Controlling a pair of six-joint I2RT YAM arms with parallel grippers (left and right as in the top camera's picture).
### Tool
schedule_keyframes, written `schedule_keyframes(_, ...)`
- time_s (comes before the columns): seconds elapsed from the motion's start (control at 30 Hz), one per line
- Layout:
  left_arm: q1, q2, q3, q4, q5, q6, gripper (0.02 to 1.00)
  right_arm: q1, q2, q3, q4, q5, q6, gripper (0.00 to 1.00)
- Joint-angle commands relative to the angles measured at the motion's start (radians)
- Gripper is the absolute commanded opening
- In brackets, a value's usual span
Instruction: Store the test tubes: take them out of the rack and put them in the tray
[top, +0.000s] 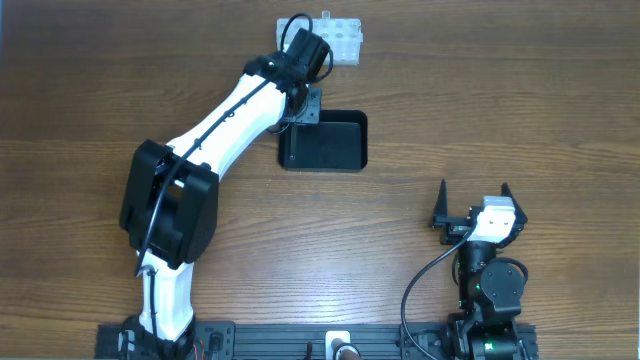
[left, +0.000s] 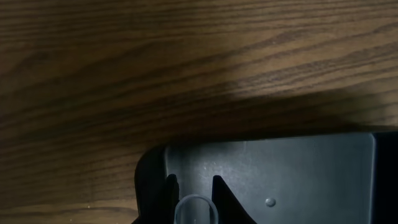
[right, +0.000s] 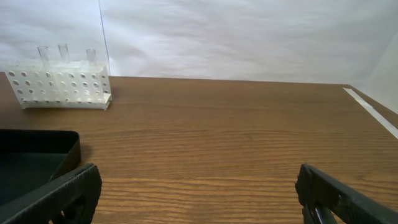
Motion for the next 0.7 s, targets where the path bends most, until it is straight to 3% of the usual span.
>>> schedule_keyframes(0.03, -0.002, 0.014, -0.003, -0.002, 0.014, -0.014, 0.069, -0.005, -0.009, -0.006, -0.001, 0.009, -0.001, 0.991)
schedule_keyframes(0.53, 0.003, 0.075, -0.003, 0.007, 0.013, -0.014, 0.112, -0.005, -0.009, -0.006, -0.001, 0.009, -0.001, 0.991)
schedule_keyframes(0.6, 0.004, 0.075, -0.003, 0.011, 0.013, -0.014, 0.156, -0.005, -0.009, -0.006, -0.001, 0.009, -0.001, 0.991)
schedule_keyframes(0.7, 0.005, 0.075, -0.003, 0.011, 0.013, -0.014, 0.316, -0.005, -0.009, -0.006, -0.001, 0.009, -0.001, 0.993)
